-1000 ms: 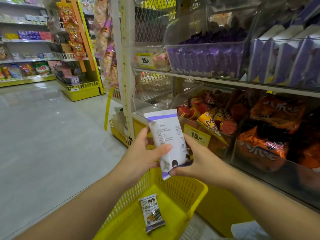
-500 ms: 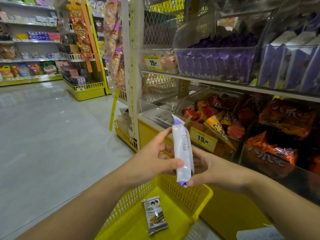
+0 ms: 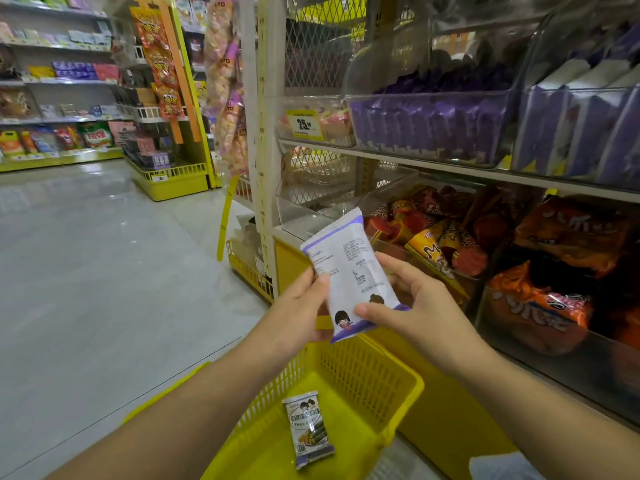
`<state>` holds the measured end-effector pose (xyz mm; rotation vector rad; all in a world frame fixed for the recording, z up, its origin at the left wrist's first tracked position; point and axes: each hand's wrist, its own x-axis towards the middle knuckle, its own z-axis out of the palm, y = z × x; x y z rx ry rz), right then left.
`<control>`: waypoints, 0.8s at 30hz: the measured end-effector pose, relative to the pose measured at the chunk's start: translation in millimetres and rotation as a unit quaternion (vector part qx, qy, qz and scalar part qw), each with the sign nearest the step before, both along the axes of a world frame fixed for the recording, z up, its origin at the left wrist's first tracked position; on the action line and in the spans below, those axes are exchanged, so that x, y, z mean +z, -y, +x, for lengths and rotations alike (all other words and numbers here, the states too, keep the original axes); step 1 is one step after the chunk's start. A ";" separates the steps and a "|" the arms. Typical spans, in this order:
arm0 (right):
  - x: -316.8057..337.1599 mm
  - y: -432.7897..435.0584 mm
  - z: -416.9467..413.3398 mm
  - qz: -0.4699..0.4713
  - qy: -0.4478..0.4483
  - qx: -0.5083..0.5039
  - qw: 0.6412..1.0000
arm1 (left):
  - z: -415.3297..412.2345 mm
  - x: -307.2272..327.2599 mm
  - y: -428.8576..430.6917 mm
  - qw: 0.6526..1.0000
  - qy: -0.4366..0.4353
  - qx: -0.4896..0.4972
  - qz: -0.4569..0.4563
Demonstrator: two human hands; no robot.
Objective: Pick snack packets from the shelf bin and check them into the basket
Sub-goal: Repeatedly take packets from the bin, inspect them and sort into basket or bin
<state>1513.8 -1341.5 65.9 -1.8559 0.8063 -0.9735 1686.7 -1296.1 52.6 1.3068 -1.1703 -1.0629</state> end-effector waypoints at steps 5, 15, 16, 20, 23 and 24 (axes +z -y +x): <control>2.2 -4.5 2.0 0.013 0.030 0.071 0.997 | -2.2 -1.6 -2.2 0.999 -0.009 -0.026 0.023; 2.9 -6.0 2.4 0.033 0.063 0.083 0.994 | -8.6 0.4 -2.4 0.999 -0.034 -0.038 0.004; 1.8 -6.7 2.9 0.021 0.055 0.078 0.995 | -9.7 -0.1 -2.1 0.999 -0.029 -0.030 0.001; -0.4 -11.5 4.7 -0.017 0.007 0.060 0.998 | -10.3 -4.0 -0.3 1.000 -0.007 0.000 -0.022; 1.4 -10.9 4.8 -0.010 -0.004 0.071 0.997 | -6.8 -6.8 3.4 0.999 -0.031 0.005 -0.027; 2.1 -10.1 4.6 -0.001 -0.003 0.078 0.997 | -4.9 -7.5 4.4 0.999 -0.043 0.005 -0.024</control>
